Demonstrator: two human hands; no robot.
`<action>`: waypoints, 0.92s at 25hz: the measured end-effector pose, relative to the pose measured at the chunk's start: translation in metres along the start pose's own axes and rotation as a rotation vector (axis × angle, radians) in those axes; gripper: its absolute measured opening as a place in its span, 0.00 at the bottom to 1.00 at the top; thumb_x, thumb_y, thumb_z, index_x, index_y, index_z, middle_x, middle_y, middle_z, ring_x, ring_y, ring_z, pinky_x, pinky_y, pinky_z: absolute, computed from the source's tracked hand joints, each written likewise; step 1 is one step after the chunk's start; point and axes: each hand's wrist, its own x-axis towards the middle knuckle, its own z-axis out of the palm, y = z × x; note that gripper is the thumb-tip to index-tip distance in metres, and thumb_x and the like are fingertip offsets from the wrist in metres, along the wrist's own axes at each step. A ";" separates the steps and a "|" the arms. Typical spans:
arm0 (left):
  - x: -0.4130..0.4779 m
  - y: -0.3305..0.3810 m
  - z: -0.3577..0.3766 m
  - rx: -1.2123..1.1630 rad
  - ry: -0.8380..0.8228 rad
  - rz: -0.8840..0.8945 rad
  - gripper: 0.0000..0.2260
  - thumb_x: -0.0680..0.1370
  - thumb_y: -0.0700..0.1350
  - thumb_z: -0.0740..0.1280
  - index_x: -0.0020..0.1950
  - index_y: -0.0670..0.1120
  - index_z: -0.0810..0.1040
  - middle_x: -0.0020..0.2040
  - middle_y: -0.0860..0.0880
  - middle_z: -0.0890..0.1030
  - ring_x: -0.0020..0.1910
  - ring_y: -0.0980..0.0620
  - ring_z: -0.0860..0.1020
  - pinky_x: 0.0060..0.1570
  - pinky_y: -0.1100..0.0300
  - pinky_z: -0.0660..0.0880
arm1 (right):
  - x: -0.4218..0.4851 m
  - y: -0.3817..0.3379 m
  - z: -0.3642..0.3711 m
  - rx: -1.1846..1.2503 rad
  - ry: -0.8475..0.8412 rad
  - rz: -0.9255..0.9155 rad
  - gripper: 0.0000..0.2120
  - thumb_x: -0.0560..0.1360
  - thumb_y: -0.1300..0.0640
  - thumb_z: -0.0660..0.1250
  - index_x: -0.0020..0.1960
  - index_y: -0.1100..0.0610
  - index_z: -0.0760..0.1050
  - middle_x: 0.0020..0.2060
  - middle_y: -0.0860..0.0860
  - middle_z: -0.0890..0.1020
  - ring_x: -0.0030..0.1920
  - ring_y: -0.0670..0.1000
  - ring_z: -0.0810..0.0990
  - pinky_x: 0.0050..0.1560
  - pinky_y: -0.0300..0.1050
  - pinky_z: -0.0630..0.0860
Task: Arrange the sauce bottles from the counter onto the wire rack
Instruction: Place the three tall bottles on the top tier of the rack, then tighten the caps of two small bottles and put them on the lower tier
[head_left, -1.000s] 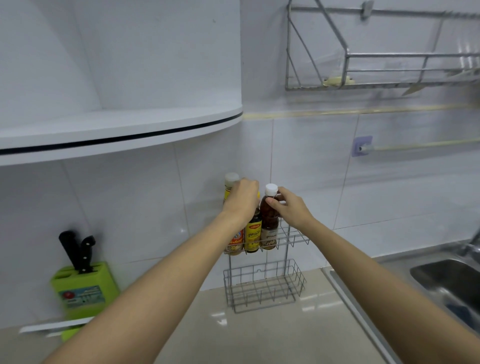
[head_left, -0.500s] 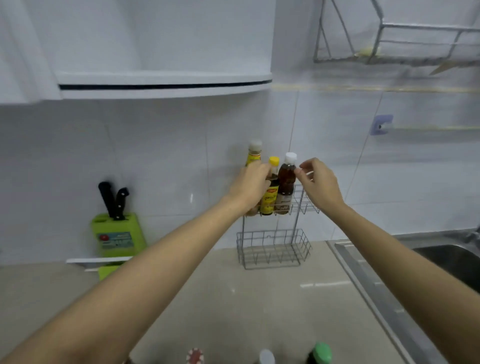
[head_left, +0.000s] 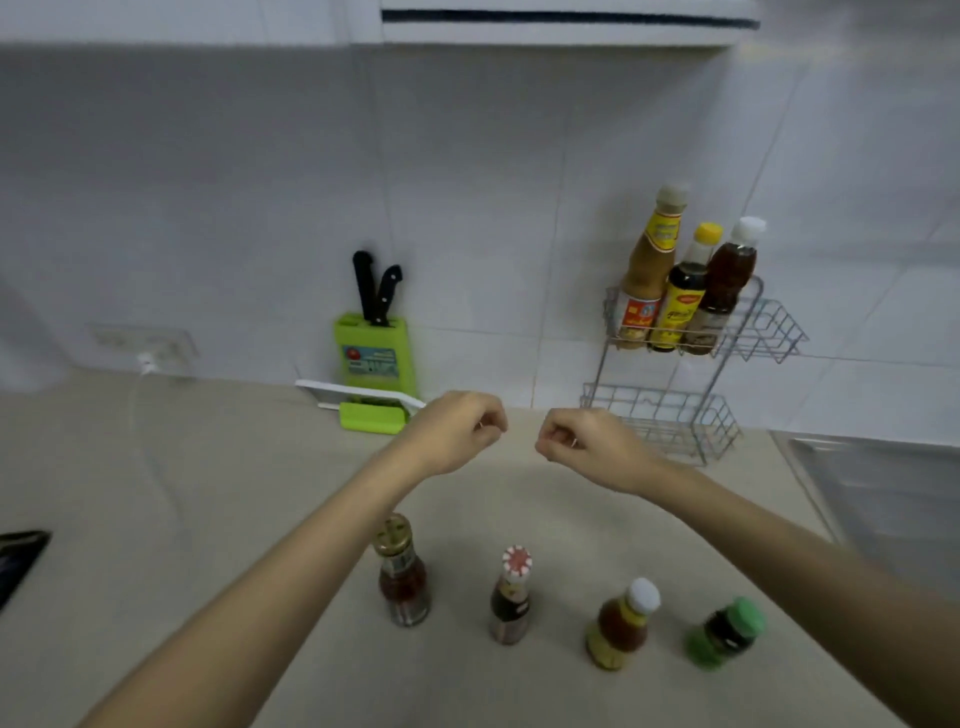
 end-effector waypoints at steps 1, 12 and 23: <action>-0.016 -0.019 0.001 -0.065 0.039 -0.055 0.07 0.76 0.39 0.66 0.49 0.44 0.83 0.48 0.46 0.85 0.48 0.48 0.81 0.50 0.54 0.77 | 0.004 -0.012 0.012 0.005 -0.048 -0.032 0.07 0.75 0.52 0.66 0.47 0.54 0.79 0.41 0.49 0.84 0.42 0.48 0.81 0.48 0.49 0.78; -0.138 -0.108 0.100 -0.574 0.086 -0.311 0.23 0.67 0.31 0.63 0.61 0.45 0.74 0.55 0.47 0.80 0.55 0.53 0.78 0.57 0.57 0.75 | 0.029 -0.114 0.093 -0.355 -0.371 -0.475 0.25 0.77 0.42 0.61 0.70 0.50 0.65 0.58 0.53 0.76 0.57 0.55 0.76 0.53 0.50 0.73; -0.108 -0.086 0.100 -0.702 0.371 -0.179 0.11 0.73 0.48 0.71 0.52 0.58 0.73 0.43 0.62 0.81 0.44 0.66 0.78 0.43 0.70 0.73 | 0.037 -0.116 0.057 -0.256 -0.384 -0.557 0.20 0.79 0.56 0.61 0.69 0.61 0.67 0.62 0.59 0.74 0.63 0.57 0.73 0.64 0.49 0.69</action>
